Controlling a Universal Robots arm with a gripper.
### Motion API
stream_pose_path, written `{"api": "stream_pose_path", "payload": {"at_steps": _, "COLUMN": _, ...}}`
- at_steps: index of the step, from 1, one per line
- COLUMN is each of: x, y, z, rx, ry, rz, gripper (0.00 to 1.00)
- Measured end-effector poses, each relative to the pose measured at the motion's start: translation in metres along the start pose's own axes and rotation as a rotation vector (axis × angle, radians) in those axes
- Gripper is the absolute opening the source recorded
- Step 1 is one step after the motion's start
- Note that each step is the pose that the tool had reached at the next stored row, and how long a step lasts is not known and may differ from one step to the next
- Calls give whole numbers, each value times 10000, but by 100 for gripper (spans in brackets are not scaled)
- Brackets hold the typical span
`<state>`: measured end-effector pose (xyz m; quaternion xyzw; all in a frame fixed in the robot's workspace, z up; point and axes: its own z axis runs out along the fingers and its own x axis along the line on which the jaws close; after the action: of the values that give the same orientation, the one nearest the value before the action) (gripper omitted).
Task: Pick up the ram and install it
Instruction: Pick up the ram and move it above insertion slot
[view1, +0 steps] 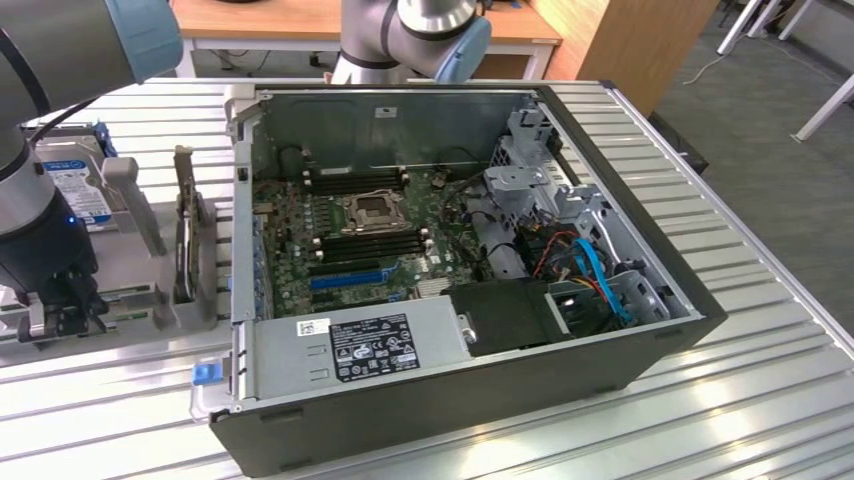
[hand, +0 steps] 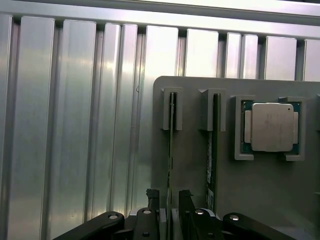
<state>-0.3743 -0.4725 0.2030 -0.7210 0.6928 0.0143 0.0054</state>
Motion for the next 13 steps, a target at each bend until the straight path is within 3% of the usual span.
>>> {"api": "stream_pose_path", "payload": {"at_steps": 13, "x": 0, "y": -1, "z": 40, "rx": 1, "ry": -1, "rz": 1, "gripper": 29}}
